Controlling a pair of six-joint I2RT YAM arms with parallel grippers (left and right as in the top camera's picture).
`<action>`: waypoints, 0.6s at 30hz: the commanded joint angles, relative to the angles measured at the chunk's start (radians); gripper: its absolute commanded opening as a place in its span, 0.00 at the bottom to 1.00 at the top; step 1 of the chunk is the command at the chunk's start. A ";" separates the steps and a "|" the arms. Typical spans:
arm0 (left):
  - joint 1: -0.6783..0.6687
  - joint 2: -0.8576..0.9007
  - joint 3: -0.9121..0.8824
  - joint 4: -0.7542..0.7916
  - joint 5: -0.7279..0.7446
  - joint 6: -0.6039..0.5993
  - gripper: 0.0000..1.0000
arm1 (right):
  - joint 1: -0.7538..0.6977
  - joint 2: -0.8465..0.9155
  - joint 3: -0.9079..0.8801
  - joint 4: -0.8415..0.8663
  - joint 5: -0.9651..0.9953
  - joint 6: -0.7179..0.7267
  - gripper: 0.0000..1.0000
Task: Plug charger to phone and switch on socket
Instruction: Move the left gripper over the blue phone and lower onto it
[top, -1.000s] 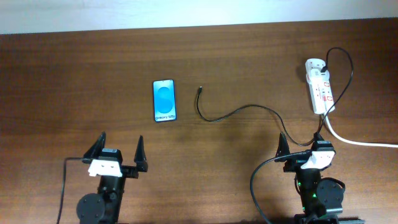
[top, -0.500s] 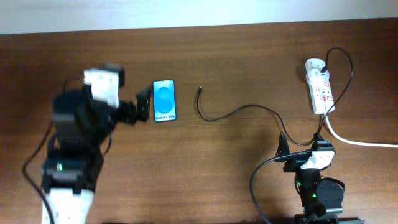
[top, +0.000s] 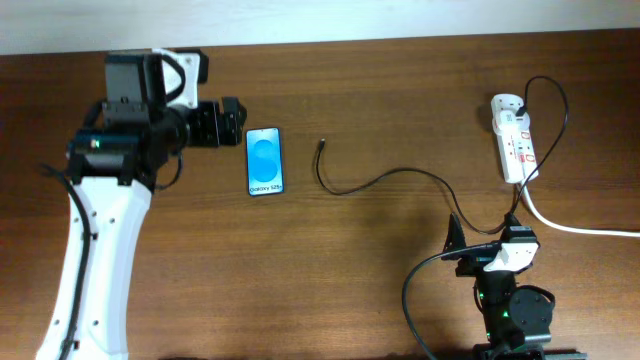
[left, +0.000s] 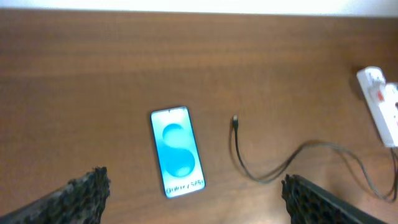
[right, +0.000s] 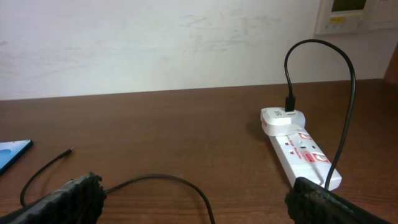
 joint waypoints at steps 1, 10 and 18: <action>-0.042 0.175 0.249 -0.166 -0.036 -0.013 0.97 | 0.008 -0.006 -0.005 -0.007 0.009 0.000 0.98; -0.122 0.504 0.348 -0.262 -0.168 -0.111 0.99 | 0.008 -0.006 -0.005 -0.007 0.009 0.000 0.98; -0.160 0.691 0.348 -0.250 -0.168 -0.133 0.99 | 0.008 -0.006 -0.005 -0.007 0.009 0.000 0.98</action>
